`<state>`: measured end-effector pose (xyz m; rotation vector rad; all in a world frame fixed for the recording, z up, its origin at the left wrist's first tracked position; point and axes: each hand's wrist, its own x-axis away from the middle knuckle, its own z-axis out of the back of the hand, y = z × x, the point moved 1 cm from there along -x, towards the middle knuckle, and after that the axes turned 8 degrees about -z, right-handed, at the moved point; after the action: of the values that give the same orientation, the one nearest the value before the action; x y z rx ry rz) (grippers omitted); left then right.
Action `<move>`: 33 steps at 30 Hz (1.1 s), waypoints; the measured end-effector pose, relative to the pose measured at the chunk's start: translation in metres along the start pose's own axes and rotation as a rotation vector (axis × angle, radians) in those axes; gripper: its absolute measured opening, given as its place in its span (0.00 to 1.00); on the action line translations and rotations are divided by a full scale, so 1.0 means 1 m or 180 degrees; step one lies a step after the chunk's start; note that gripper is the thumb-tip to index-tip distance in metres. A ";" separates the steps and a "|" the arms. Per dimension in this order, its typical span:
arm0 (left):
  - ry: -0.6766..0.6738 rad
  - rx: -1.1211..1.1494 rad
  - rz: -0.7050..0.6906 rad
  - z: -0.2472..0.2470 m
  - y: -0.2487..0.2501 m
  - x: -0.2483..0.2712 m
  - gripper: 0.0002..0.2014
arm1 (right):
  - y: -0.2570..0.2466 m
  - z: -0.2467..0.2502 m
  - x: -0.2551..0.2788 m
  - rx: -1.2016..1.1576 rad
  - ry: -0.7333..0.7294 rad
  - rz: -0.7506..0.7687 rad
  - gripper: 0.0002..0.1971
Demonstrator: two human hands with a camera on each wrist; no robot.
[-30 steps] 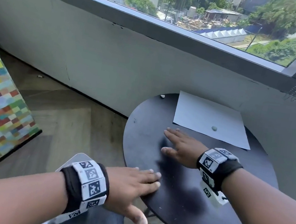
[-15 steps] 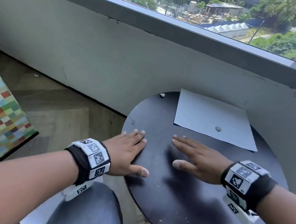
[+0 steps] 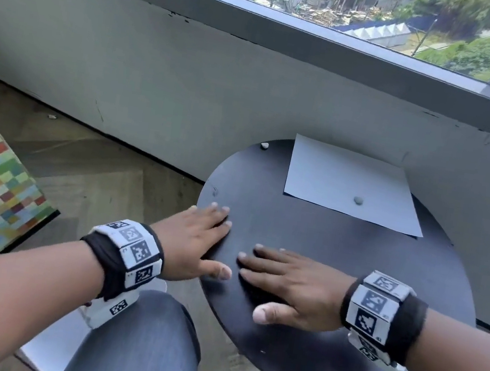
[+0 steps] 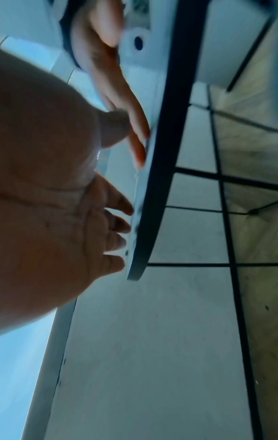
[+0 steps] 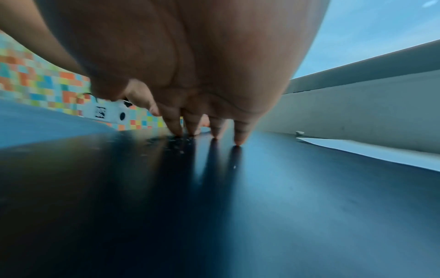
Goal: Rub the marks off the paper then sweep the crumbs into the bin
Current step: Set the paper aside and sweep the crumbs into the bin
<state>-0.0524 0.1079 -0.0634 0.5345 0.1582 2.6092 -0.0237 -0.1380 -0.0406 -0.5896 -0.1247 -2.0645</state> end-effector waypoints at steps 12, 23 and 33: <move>-0.0129 0.0124 -0.0051 -0.002 0.028 0.010 0.63 | 0.008 -0.012 -0.001 -0.0132 -0.0007 -0.1371 0.58; -0.0225 0.0647 -0.0370 0.008 0.068 0.017 0.59 | 0.053 -0.023 0.051 -0.1019 0.0412 -0.2521 0.39; -0.0391 0.0316 -0.0172 0.022 0.095 0.001 0.34 | -0.029 -0.036 0.063 -0.1175 0.0521 -0.1176 0.38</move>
<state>-0.0846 0.0252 -0.0236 0.7132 0.2595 2.5175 -0.0876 -0.1829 -0.0398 -0.6523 0.2685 -2.5104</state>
